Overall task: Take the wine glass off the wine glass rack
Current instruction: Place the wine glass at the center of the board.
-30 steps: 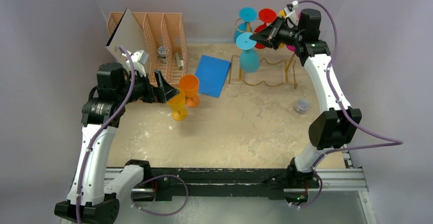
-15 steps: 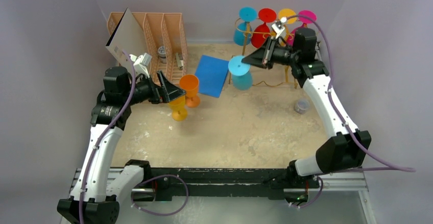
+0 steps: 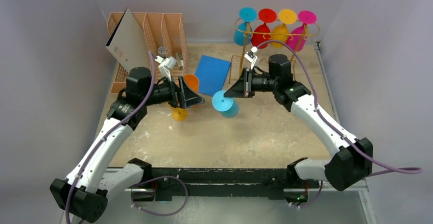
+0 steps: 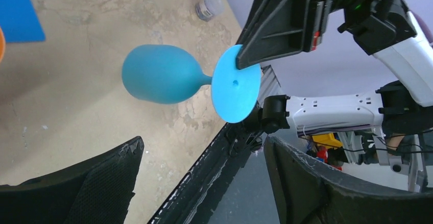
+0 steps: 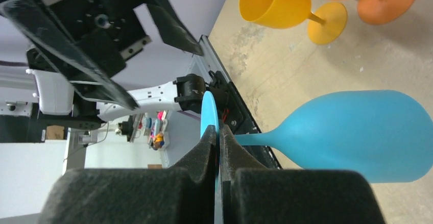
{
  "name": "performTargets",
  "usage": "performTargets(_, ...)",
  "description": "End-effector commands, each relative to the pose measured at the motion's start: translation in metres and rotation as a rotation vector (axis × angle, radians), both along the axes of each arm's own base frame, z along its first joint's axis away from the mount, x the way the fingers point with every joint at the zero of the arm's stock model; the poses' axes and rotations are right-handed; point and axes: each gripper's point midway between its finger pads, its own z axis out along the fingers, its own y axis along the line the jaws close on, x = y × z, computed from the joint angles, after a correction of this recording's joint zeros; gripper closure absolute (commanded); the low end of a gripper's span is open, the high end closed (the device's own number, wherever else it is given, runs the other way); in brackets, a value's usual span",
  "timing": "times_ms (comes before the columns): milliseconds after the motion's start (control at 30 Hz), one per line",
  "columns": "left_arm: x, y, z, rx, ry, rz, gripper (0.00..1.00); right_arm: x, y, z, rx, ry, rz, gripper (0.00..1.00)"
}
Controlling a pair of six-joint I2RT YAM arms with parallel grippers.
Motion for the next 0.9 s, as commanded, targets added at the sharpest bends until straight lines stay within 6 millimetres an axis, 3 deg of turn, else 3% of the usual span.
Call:
performTargets(0,0.009,-0.015,-0.001,-0.045,-0.017,0.005,0.15,0.001,0.012,0.028,0.074,-0.111,0.026,1.00)
performTargets(200,0.010,-0.030,-0.012,-0.061,0.005,-0.010,0.25,-0.002,0.029,0.036,0.152,-0.110,0.067,1.00)
performTargets(433,0.009,-0.032,-0.008,-0.079,-0.021,-0.009,0.37,-0.001,0.036,0.030,0.152,-0.087,0.078,1.00)
performTargets(867,0.005,-0.034,0.006,-0.160,-0.049,-0.006,0.78,-0.012,0.044,0.027,0.170,-0.063,0.154,1.00)
